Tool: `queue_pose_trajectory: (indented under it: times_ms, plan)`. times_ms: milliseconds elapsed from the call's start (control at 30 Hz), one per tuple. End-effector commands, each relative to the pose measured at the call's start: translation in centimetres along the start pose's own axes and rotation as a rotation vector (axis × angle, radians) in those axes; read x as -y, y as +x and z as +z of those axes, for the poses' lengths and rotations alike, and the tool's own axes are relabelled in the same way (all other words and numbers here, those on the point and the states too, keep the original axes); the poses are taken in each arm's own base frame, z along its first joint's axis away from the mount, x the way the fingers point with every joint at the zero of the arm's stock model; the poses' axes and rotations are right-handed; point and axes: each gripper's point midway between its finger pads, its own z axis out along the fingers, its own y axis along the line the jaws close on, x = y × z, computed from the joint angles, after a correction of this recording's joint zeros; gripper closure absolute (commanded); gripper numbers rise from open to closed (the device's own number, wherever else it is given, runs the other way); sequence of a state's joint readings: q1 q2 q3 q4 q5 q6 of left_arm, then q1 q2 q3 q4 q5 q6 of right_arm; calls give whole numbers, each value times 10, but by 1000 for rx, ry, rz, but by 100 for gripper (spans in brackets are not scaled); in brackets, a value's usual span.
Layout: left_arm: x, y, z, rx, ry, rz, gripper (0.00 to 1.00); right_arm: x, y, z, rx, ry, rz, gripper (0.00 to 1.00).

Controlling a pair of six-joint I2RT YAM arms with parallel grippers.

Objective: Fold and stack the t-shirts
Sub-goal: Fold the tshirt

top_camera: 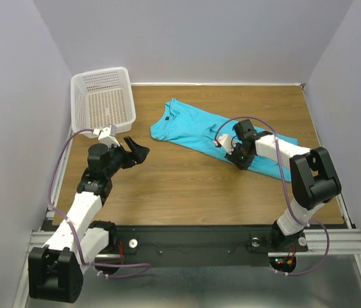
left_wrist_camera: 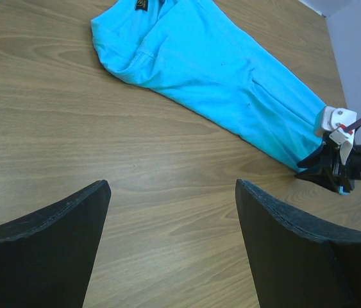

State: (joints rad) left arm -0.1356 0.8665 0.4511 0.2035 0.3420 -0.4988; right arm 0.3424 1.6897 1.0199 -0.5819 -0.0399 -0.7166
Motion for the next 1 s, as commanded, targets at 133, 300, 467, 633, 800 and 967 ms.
queue_pose_trajectory:
  times_ms: [133, 300, 467, 633, 800, 967]
  plan:
    - [8, -6, -2, 28, 41, 15, 9, 17, -5, 7, -13, 73, -30, 64]
    - [9, -7, -2, 30, 44, 15, 9, 5, 4, 15, -30, 29, -34, 71]
    - [10, -7, -1, 26, 50, 13, 9, -7, 8, 17, -20, -17, -36, 99]
    - [11, -8, -1, 25, 54, 12, 9, -13, 10, 15, -17, -42, -48, 99]
    - [11, -6, -1, 23, 56, 8, 9, -42, 2, 3, 16, -161, -120, 99]
    - [12, -3, 0, 13, 66, 1, 10, -98, 4, -7, 0, -315, -263, 99]
